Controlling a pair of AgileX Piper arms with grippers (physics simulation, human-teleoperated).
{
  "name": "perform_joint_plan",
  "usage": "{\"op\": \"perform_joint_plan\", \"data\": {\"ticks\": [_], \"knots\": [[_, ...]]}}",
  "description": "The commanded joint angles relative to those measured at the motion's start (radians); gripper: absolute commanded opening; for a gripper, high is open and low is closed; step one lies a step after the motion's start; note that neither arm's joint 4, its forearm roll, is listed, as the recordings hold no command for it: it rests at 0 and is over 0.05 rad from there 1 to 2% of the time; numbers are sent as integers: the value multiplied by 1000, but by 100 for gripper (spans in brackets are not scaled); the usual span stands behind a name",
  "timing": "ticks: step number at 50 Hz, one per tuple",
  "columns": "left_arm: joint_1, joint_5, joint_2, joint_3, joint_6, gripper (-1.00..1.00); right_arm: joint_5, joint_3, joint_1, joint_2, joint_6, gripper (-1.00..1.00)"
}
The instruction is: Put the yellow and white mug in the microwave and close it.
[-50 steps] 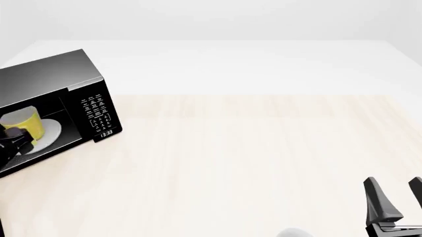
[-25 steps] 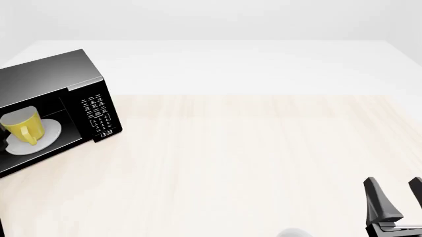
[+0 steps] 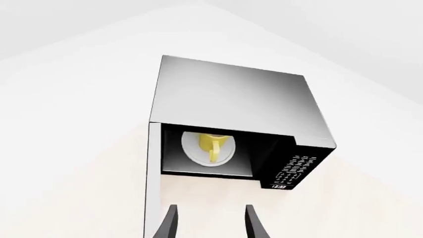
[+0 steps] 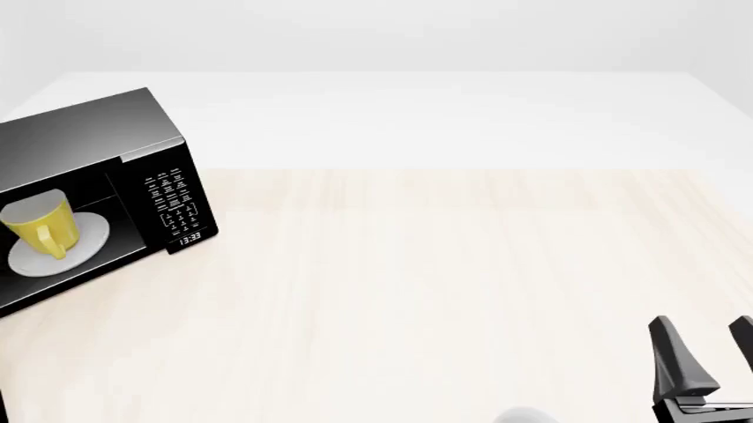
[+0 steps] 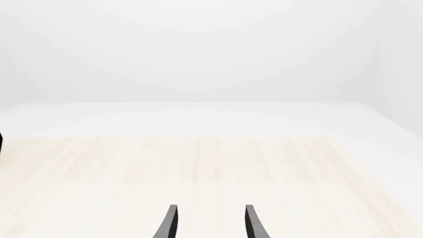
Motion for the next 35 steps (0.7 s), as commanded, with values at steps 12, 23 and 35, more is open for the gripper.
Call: {"op": "perform_joint_plan", "data": {"ticks": [12,23,35], "knots": [[225,79,-10,-106,11,100,0,0,0,0,0,100],[336,77,16,-150,14,100,0,0,0,0,0,100],[424,75,42,-168,-21,100,0,0,0,0,0,100]]}}
